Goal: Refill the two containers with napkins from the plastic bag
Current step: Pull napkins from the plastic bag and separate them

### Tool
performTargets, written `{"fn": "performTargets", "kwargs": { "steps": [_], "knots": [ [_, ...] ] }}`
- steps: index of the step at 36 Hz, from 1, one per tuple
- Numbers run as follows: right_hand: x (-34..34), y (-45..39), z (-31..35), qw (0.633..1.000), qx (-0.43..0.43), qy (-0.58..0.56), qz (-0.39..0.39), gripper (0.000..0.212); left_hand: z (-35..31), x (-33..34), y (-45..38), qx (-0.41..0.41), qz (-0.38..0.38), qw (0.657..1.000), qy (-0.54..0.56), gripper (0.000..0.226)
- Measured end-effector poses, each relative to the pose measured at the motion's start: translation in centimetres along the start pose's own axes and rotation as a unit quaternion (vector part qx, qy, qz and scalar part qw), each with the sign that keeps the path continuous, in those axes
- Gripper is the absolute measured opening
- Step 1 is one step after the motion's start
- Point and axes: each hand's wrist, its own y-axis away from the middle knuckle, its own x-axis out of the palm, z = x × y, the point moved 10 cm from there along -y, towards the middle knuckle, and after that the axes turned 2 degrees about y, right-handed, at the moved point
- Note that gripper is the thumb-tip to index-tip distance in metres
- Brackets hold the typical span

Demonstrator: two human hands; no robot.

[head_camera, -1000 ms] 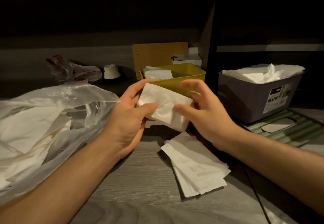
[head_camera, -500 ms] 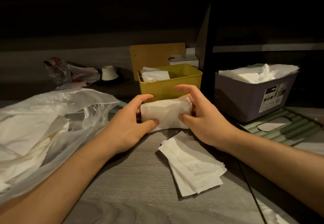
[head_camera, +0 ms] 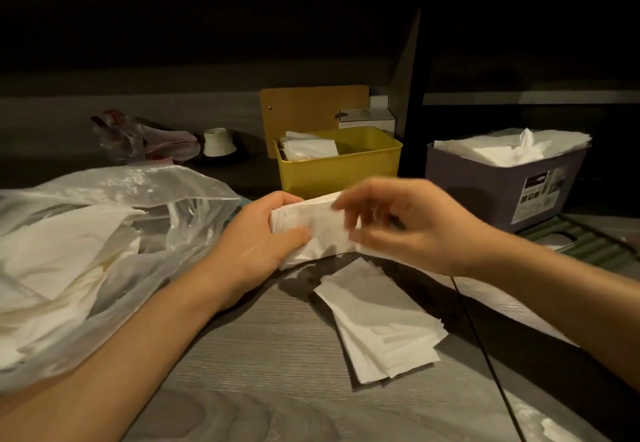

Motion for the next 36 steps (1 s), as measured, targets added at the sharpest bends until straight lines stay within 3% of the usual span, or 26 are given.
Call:
{"fn": "performTargets", "kwargs": {
  "steps": [2, 5, 8, 16, 18, 21, 23, 30, 36],
  "knots": [
    [3.0, 0.5, -0.6, 0.985, 0.043, 0.015, 0.167, 0.038, 0.2, 0.0, 0.0, -0.001, 0.0, 1.0, 0.013, 0.026],
    [5.3, 1.3, -0.9, 0.959, 0.066, 0.053, 0.27, 0.052, 0.0, 0.2, 0.0, 0.006, 0.008, 1.0, 0.013, 0.026],
    [5.1, 1.0, -0.9, 0.959, 0.08, 0.07, 0.264, 0.053, 0.0, 0.4, 0.1, 0.007, 0.012, 1.0, 0.016, 0.026],
    [4.2, 0.9, -1.0, 0.964, 0.094, 0.074, 0.238, 0.015, 0.1, 0.5, 0.1, 0.004, 0.019, 1.0, 0.021, 0.026],
    [3.4, 0.8, -0.9, 0.969, 0.106, 0.025, 0.223, 0.015, 0.0, 0.6, 0.1, 0.006, 0.024, 1.0, 0.017, 0.027],
    [2.4, 0.9, -1.3, 0.955, 0.162, -0.159, 0.192, 0.014, -0.1, 0.7, 0.3, 0.006, 0.03, 0.999, 0.009, 0.028],
    [2.3, 1.0, -1.8, 0.932, 0.197, -0.246, 0.18, 0.017, -0.2, 0.7, 0.2, 0.007, 0.029, 1.0, 0.004, 0.027],
    [3.8, 1.7, -2.7, 0.877, 0.264, -0.344, 0.208, 0.039, -0.1, 0.6, 0.1, 0.007, 0.023, 1.0, 0.005, 0.026],
    [3.0, 1.5, -0.1, 0.845, 0.216, -0.426, 0.24, 0.059, 0.1, 0.7, 0.1, 0.004, 0.029, 0.999, 0.015, 0.027]
  ]
}}
